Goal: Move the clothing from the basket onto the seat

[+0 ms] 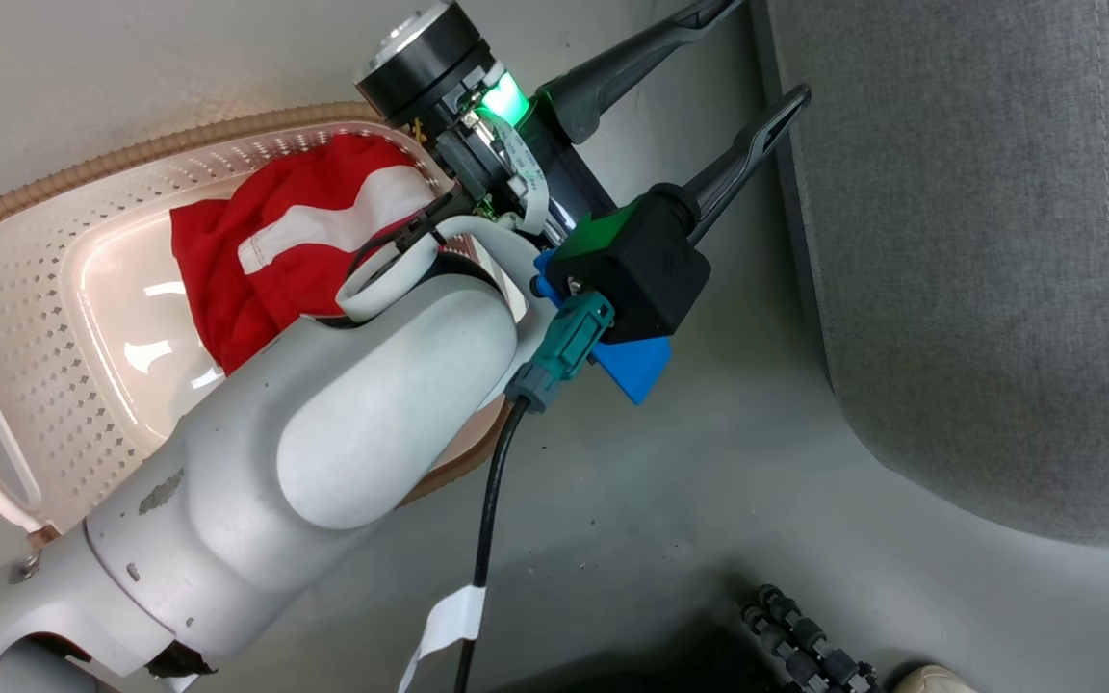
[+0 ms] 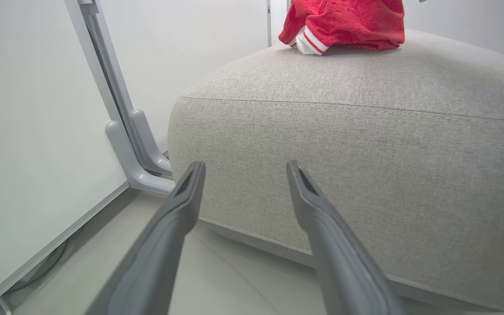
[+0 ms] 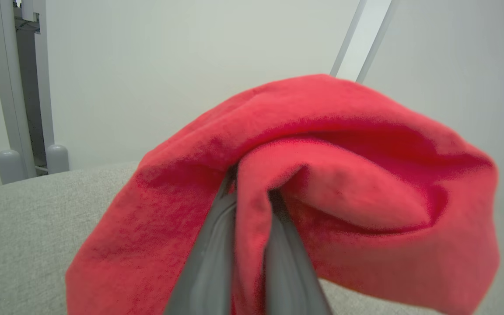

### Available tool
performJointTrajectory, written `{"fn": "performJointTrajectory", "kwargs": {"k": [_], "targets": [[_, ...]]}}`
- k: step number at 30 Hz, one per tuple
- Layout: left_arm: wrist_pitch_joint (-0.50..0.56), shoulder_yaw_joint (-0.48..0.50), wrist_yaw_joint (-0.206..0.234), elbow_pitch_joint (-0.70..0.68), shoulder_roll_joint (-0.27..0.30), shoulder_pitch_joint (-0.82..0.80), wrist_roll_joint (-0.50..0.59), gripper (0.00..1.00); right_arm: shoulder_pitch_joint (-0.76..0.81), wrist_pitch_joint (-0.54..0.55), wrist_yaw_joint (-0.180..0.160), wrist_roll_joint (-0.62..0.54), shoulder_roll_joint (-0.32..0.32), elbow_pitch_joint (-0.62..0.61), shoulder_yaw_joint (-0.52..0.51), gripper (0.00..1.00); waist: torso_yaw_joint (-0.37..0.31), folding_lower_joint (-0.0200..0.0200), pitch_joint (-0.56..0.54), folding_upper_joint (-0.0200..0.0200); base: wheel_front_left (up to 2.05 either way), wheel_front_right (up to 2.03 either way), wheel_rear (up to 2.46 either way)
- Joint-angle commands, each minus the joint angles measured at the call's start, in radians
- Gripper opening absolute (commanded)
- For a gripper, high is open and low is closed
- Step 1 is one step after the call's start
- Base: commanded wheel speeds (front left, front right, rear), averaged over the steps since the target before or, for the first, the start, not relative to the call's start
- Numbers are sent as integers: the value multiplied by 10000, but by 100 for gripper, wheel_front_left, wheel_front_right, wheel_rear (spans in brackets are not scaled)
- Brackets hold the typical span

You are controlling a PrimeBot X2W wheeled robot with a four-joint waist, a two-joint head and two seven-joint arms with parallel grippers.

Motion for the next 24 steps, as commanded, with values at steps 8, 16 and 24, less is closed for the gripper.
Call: {"fn": "performJointTrajectory", "kwargs": {"k": [8,16,24], "targets": [[-56,-31,95,-45,58,-221,-111,100,339,-6,1,-194,446,1033,51,0,132,-1,55,0,0,0,0],[-331,-80,203,214,-64,-52,-221,100,1205,-6,1,221,736,332,104,100,172,-1,-486,0,0,0,0],[-825,134,472,717,-279,580,-690,100,3370,-7,1,36,1505,-1052,218,100,118,-1,-1880,0,0,0,0]]}}
